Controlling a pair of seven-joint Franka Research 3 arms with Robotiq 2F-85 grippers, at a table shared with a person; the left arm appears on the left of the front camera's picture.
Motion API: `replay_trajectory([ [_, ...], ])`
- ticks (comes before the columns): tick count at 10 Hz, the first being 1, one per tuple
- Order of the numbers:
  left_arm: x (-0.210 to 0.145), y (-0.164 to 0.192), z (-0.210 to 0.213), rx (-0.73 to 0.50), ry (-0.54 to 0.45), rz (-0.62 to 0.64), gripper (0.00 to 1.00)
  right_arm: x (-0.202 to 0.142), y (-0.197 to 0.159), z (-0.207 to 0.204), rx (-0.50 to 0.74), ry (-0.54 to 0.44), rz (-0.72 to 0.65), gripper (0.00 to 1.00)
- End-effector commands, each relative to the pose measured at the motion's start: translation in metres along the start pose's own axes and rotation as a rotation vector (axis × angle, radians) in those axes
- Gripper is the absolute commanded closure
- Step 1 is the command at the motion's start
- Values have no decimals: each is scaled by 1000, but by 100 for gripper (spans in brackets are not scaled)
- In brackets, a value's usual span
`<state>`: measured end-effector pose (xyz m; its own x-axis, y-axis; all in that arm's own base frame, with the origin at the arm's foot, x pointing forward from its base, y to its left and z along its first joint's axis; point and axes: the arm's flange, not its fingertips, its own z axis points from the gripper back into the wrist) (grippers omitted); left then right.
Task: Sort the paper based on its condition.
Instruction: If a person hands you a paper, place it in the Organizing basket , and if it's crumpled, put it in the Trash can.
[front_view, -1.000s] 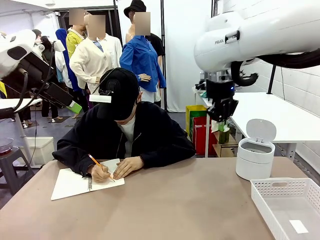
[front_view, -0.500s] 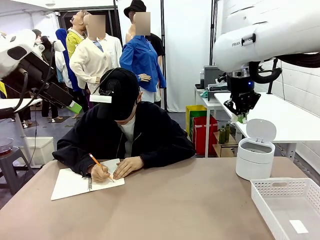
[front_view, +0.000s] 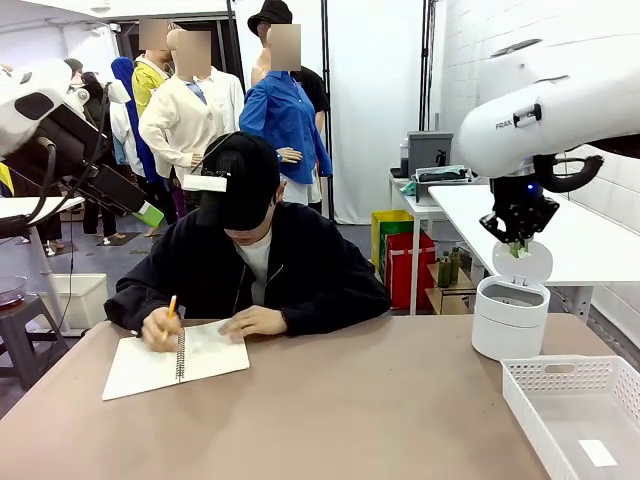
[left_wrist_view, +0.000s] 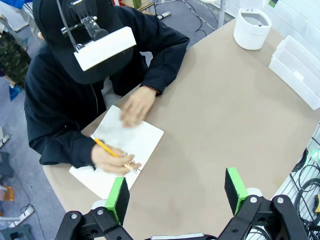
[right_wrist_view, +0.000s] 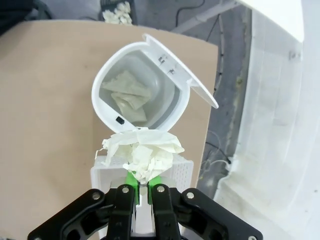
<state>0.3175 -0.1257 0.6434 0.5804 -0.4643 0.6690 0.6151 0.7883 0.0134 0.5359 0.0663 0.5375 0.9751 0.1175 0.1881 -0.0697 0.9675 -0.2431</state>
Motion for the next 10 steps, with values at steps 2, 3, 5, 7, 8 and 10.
replay_trajectory([
  [2, 0, 0, 0, 0, -2, 1, 0, 2, 8, 7, -21, 5, 29, 100],
  [3, 0, 0, 0, 0, -2, 1, 0, 2, 8, 7, -21, 5, 29, 100],
  [5, 0, 0, 0, 0, -2, 1, 0, 1, 6, 4, -2, -1, 13, 100],
  [7, 0, 0, 0, 0, -2, 1, 0, 4, 4, -16, 1, 17, -24, 100],
  [8, 0, 0, 0, 0, -2, 1, 0, 3, -1, -21, 0, 19, -31, 100],
  [10, 0, 0, 0, 0, -2, 1, 0, 8, -9, -35, -14, -2, -51, 100],
])
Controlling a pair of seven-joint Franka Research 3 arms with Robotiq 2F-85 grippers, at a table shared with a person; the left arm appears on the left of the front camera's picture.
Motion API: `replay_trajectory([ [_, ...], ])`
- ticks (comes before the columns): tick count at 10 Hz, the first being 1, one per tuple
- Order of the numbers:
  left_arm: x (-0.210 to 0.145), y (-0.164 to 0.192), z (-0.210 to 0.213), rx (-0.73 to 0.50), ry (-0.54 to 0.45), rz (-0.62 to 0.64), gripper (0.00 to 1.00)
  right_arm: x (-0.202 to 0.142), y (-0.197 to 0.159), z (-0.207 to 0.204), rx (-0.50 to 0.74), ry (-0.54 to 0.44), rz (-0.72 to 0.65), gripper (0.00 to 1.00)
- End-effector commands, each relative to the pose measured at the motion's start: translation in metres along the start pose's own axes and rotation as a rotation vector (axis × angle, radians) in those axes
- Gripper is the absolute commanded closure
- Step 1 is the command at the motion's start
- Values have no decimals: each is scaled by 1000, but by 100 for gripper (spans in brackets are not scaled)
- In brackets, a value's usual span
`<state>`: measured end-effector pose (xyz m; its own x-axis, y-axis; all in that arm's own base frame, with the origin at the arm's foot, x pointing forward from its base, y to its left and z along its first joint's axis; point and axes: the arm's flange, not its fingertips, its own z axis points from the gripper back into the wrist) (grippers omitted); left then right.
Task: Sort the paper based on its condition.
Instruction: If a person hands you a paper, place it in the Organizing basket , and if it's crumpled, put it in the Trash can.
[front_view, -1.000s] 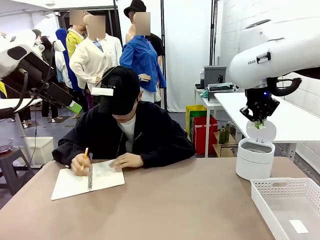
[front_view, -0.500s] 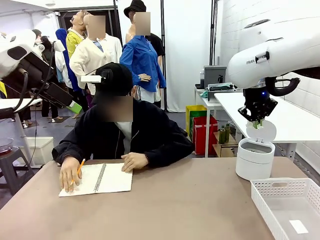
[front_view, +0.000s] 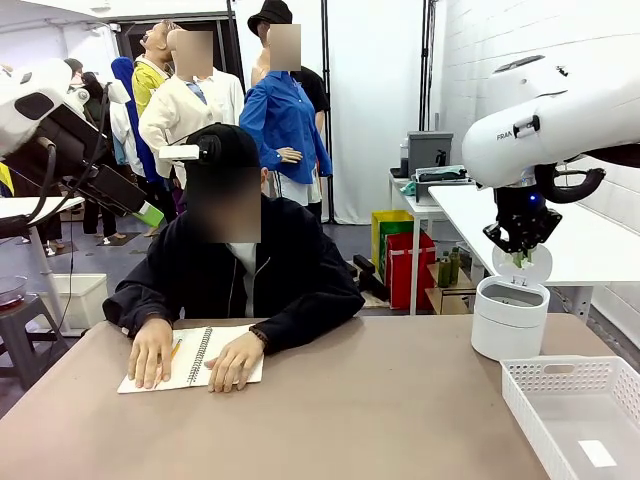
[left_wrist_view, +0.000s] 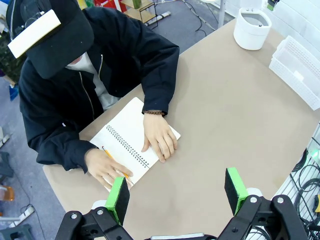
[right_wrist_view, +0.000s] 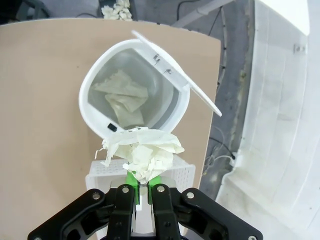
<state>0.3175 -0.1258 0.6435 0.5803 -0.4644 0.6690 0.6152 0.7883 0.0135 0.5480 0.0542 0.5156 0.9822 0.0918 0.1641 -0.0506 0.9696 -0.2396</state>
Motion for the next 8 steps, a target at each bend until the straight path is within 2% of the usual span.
replay_trajectory([
  [1, 0, 0, 0, 0, -2, 1, 0, 6, -3, -14, -16, -50, -22, 100],
  [3, 0, 0, 0, 0, -2, 1, 0, 14, -4, -20, -22, -57, -52, 100],
  [4, 0, 0, 0, 0, -2, 1, 0, 7, -4, -10, 5, -22, -8, 100],
  [7, 0, 0, 0, 0, -2, 1, 0, 7, -4, -10, 5, -22, -8, 100],
  [8, 0, 0, 0, 0, -2, 1, 0, 9, -4, -13, 7, -29, -11, 84],
])
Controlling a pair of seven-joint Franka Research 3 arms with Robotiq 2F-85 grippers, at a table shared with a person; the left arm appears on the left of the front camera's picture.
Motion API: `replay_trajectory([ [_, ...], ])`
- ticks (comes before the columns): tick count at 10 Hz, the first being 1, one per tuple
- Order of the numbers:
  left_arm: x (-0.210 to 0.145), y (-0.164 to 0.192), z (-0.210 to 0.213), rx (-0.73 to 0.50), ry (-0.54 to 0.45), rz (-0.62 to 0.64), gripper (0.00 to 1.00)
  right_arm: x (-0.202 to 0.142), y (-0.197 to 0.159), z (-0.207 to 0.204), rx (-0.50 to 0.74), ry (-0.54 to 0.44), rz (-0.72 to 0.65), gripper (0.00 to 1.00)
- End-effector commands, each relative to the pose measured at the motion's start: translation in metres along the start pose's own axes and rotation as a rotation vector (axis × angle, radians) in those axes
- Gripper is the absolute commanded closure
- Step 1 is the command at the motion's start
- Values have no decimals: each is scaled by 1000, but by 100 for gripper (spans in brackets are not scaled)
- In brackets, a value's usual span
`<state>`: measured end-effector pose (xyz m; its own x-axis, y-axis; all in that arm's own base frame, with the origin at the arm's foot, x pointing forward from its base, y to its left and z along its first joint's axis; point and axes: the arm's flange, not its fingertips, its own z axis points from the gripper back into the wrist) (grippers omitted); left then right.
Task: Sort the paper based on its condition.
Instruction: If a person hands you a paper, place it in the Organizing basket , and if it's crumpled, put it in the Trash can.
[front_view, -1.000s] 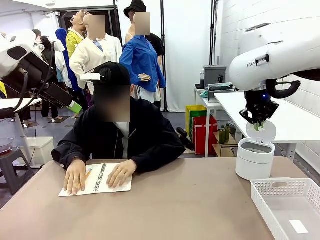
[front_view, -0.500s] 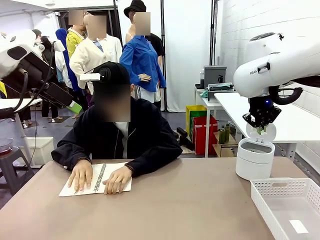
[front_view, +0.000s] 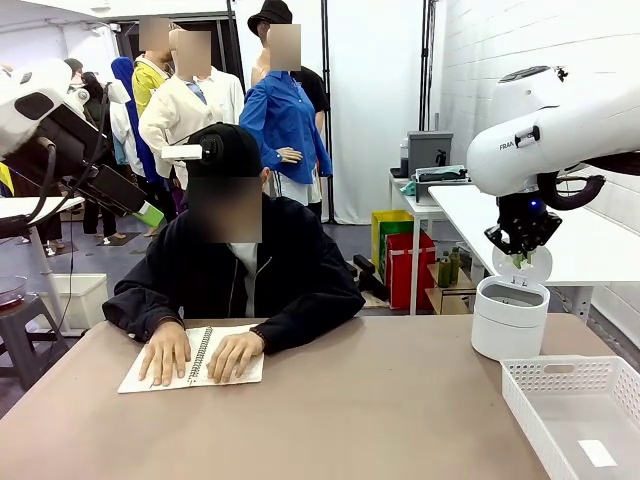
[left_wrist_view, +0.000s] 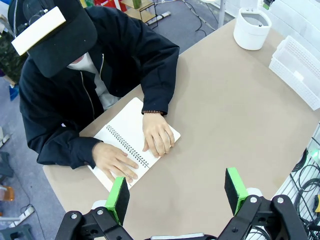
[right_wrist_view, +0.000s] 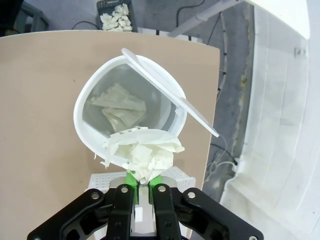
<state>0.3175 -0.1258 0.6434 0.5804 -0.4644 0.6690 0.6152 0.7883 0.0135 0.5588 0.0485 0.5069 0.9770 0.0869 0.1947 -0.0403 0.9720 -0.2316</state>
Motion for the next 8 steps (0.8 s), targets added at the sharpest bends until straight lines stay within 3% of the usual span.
replay_trajectory([
  [1, 0, 0, 0, 0, -2, 1, 0, 1, -1, -1, 8, -8, 7, 65],
  [4, 0, 0, 0, 0, -2, 1, 0, -1, -2, 0, 14, -1, 11, 7],
  [5, 0, 0, 0, 0, -2, 1, 0, -1, -2, 2, 10, -2, 8, 0],
  [8, 0, 0, 0, 0, -2, 1, 0, -3, -6, 5, -5, 38, -4, 0],
])
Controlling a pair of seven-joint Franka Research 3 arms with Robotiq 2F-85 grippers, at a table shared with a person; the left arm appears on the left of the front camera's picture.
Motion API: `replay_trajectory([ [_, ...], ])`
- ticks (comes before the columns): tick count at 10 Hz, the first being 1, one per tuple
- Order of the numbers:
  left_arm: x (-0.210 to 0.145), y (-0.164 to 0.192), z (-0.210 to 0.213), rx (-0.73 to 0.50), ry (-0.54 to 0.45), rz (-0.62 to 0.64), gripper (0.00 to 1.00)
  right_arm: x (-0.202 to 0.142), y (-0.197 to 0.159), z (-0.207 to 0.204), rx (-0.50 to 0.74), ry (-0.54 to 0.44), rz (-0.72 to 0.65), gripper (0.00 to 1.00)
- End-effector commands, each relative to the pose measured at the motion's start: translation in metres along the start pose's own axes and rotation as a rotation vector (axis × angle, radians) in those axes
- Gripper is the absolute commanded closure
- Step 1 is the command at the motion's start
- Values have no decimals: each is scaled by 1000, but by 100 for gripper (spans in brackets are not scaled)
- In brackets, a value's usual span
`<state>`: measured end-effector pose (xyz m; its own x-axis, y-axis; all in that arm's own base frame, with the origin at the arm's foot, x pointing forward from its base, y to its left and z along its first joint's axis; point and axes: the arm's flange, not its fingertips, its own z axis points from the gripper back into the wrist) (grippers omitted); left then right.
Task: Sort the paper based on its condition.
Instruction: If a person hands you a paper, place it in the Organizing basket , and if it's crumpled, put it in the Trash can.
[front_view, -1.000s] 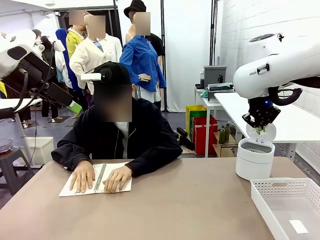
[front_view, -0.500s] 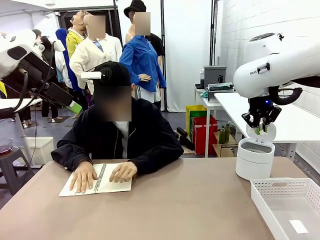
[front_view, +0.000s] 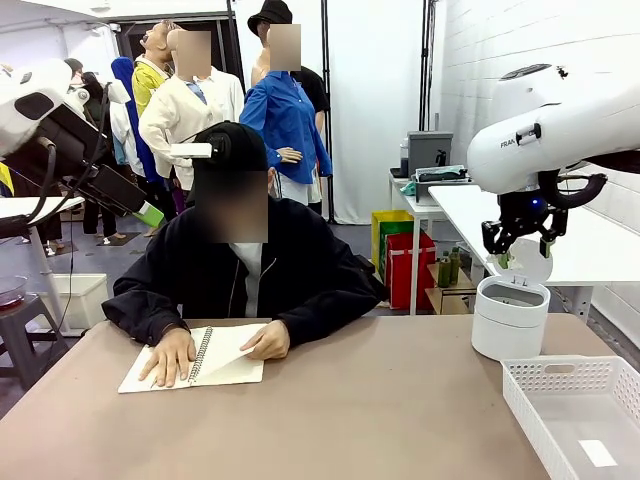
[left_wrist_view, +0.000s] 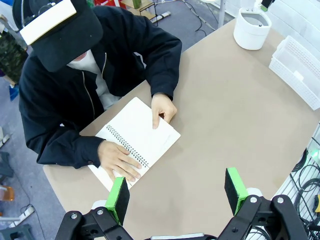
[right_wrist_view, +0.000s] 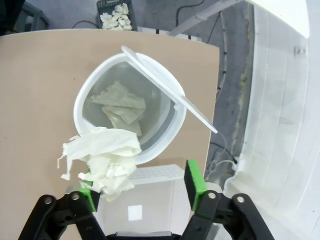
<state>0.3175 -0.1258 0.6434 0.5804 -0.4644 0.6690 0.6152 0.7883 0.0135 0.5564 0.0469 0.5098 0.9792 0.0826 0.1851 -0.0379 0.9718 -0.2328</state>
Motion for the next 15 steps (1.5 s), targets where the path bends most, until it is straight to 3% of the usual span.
replay_trajectory([
  [1, 0, 0, 0, 0, -2, 1, 0, 1, -9, -3, 20, 69, -17, 0],
  [3, 0, 0, 0, 0, -2, 1, 0, 2, -16, -6, 81, 89, -54, 0],
  [7, 0, 0, 0, 0, -2, 1, 0, 5, -53, -1, 215, 24, -242, 0],
  [9, 0, 0, 0, 0, -2, 1, 0, 12, -58, -15, 270, 96, -276, 0],
  [10, 0, 0, 0, 0, -2, 1, 0, 14, -55, -25, 204, 174, -247, 0],
  [11, 0, 0, 0, 0, -2, 1, 0, 16, -57, -18, 348, 82, -229, 0],
  [12, 0, 0, 0, 0, -2, 1, 0, 17, -51, -28, 250, 169, -208, 0],
  [13, 0, 0, 0, 0, -2, 1, 0, 17, -51, -23, 400, 153, -159, 0],
  [15, 0, 0, 0, 0, -2, 1, 0, 18, -54, -26, 283, 134, -223, 0],
])
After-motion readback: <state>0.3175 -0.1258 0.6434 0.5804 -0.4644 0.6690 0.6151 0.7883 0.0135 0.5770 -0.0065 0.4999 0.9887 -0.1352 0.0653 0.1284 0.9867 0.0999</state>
